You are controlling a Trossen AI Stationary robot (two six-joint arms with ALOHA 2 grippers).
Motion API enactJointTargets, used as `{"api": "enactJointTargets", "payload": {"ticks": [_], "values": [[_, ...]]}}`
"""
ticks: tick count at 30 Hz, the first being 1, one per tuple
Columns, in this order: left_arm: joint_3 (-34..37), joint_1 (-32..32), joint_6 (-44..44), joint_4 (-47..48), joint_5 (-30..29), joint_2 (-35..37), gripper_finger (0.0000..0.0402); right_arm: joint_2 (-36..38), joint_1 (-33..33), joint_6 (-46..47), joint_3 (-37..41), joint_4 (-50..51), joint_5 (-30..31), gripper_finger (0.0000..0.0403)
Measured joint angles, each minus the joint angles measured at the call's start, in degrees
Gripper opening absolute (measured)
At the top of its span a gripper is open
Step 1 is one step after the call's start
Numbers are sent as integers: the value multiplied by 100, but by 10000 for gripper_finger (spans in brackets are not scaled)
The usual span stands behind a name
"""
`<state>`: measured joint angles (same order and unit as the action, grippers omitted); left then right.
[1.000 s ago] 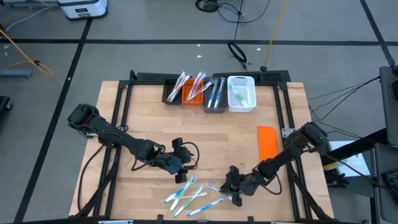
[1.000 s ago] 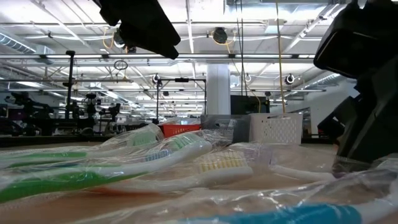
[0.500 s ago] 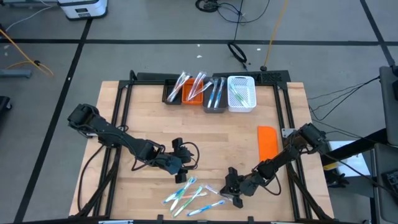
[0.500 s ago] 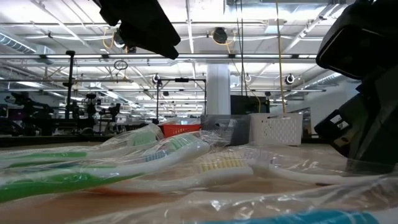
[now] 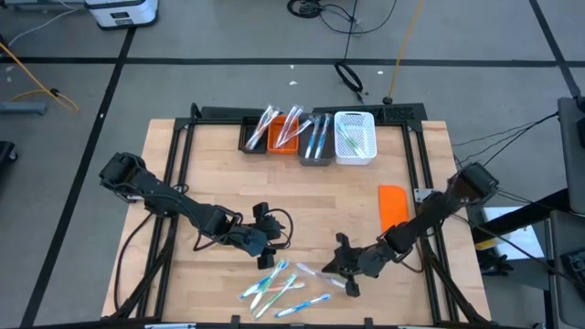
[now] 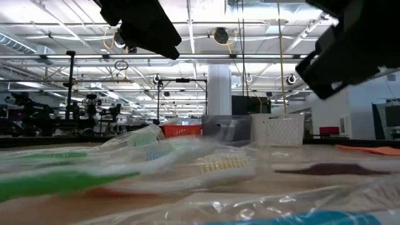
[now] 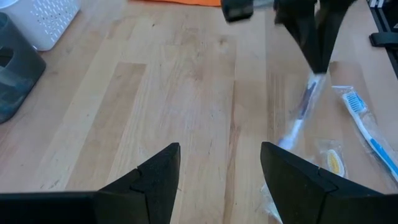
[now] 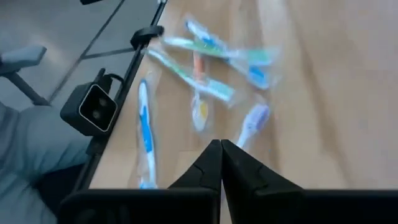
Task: Pick & Place Toothbrushes
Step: Put the purple toothbrush into the orange bin
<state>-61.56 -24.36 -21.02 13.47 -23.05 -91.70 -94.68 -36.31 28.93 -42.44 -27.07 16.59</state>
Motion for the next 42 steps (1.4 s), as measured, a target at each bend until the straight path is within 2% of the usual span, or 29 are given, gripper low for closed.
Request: {"api": "enactJointTargets", "payload": {"ticks": [5,9,16,26,30,34,42], "values": [[0,0,-13,-7,0,0,225,668,71,-273,-2,647,324,0],[0,0,-15,-7,0,0,225,812,111,-262,-4,573,274,0],[0,0,-24,-22,0,0,225,317,109,296,-4,411,-19,21],[0,0,-28,-31,0,0,225,-585,155,592,-2,-347,-159,126],[0,0,-28,-42,0,0,225,-925,183,599,-4,-881,-181,156],[0,0,-28,-48,0,0,225,-1119,193,491,-2,-1126,-168,170],[0,0,-28,-48,0,0,225,-1269,218,500,-4,-1226,-170,166]]}}
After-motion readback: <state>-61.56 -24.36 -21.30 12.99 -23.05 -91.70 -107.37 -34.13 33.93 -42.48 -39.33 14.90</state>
